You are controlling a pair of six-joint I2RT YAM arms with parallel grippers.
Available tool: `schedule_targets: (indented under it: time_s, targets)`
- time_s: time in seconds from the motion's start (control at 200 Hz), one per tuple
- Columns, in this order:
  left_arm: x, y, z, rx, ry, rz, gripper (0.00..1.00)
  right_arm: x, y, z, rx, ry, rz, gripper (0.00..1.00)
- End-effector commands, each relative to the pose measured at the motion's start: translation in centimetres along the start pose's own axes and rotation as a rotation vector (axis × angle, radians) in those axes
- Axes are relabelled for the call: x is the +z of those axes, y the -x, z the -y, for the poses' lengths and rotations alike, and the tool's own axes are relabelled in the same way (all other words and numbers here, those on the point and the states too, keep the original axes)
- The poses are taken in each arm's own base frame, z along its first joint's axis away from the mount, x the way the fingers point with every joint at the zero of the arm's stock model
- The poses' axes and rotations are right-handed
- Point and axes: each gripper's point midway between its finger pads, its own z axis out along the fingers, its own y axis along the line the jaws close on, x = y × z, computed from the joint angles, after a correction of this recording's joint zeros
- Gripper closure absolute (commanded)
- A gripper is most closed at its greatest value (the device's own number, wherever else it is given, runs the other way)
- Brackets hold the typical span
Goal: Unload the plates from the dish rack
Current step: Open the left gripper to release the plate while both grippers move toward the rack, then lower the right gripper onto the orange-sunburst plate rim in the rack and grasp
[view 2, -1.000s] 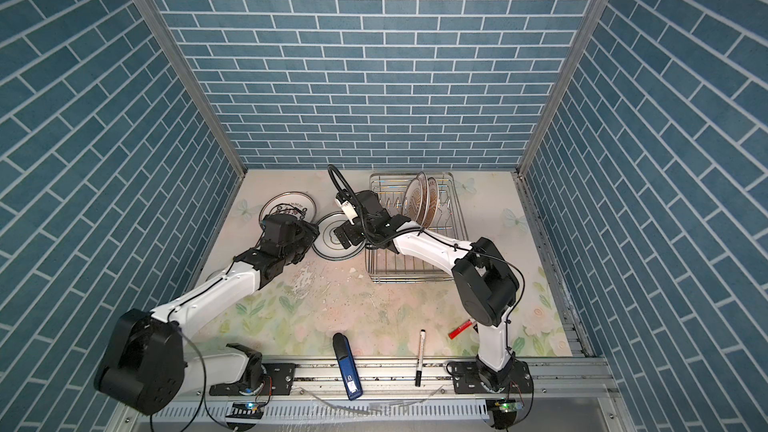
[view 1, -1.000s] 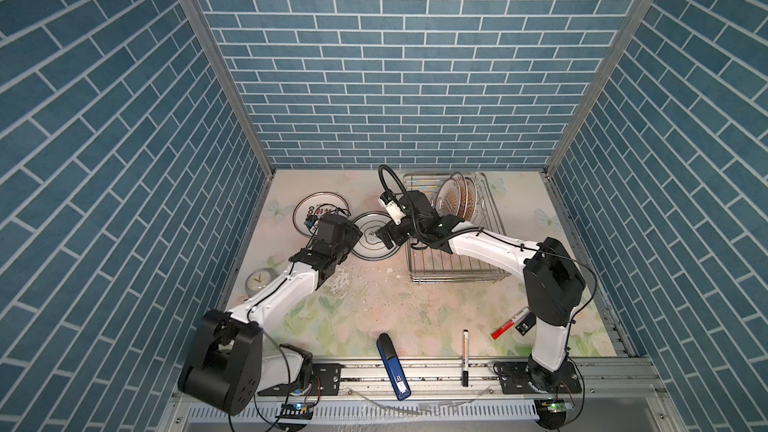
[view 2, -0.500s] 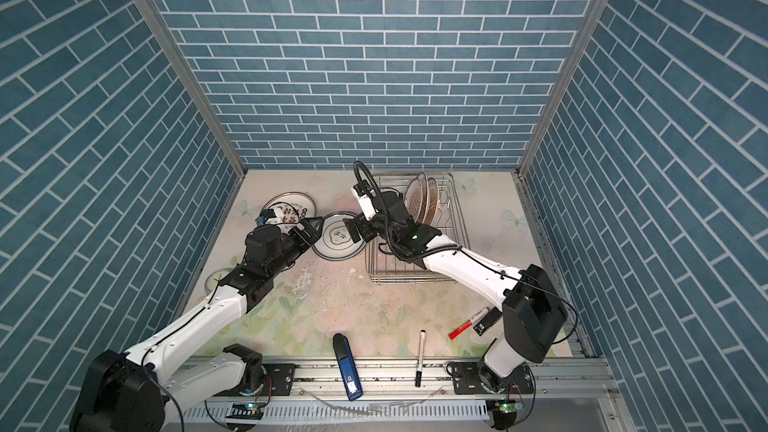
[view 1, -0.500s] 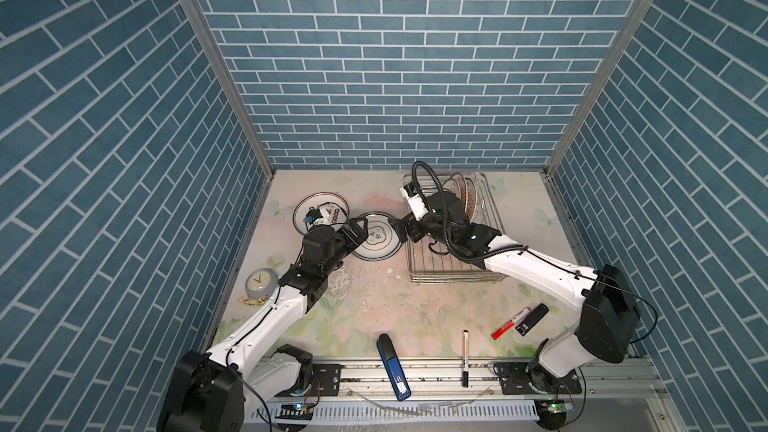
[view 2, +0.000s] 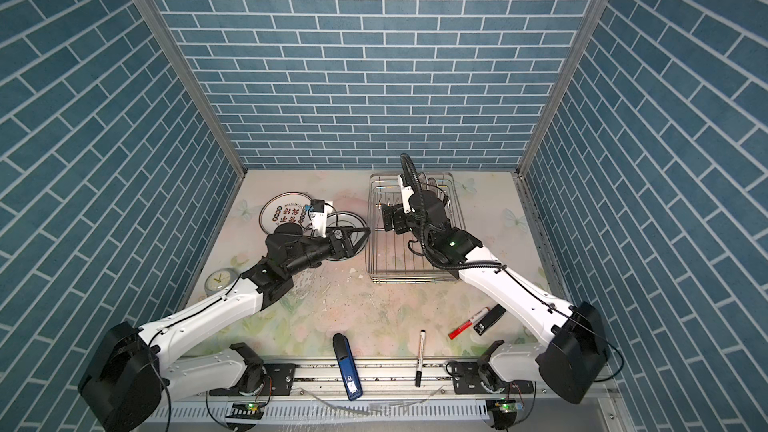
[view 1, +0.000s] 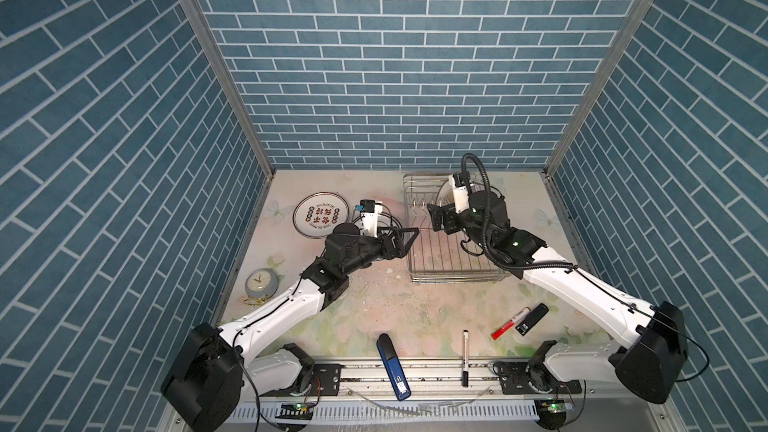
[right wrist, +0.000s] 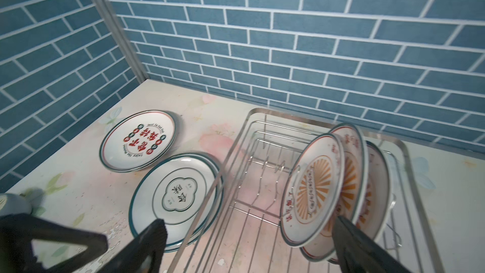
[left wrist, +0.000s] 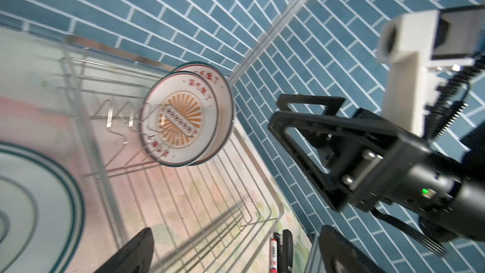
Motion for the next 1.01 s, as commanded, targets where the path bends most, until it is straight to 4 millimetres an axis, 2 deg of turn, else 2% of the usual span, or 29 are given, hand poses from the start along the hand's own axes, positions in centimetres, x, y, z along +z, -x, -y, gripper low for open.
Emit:
schedule_targets:
  time_s: [0.0, 0.18, 0.37, 0.47, 0.56, 0.67, 0.876, 1.001]
  targets:
    - [0.4, 1.8, 4.3, 0.114, -0.134, 0.058, 0.00, -1.9, 1.7, 2.9, 0.035, -0.104, 0.051, 0.01]
    - [1.4, 2.2, 4.3, 0.108, -0.136, 0.082, 0.00, -2.1, 1.8, 4.9, 0.037, -0.143, 0.050, 0.01]
    - [3.9, 2.0, 4.2, 0.106, -0.157, 0.054, 0.00, -1.8, 1.7, 6.9, 0.048, -0.197, 0.027, 0.05]
    - [5.2, 1.4, 4.1, 0.094, -0.183, 0.032, 0.00, -1.3, 1.7, 6.9, 0.046, -0.189, 0.015, 0.10]
    - [6.1, 0.7, 3.7, 0.067, -0.184, 0.011, 0.00, -0.4, 1.8, 6.7, 0.039, -0.181, -0.005, 0.26]
    - [6.8, 0.1, 4.0, 0.121, -0.137, -0.001, 0.00, 0.7, 1.5, 6.9, 0.034, -0.203, -0.037, 0.30]
    - [6.2, 0.3, 0.3, 0.115, 0.060, 0.080, 0.00, 3.4, 1.1, 8.1, 0.033, -0.233, -0.082, 0.37]
    - [5.8, 0.5, 0.2, 0.114, 0.062, 0.109, 0.00, 5.1, 0.7, 8.3, 0.023, -0.221, -0.112, 0.44]
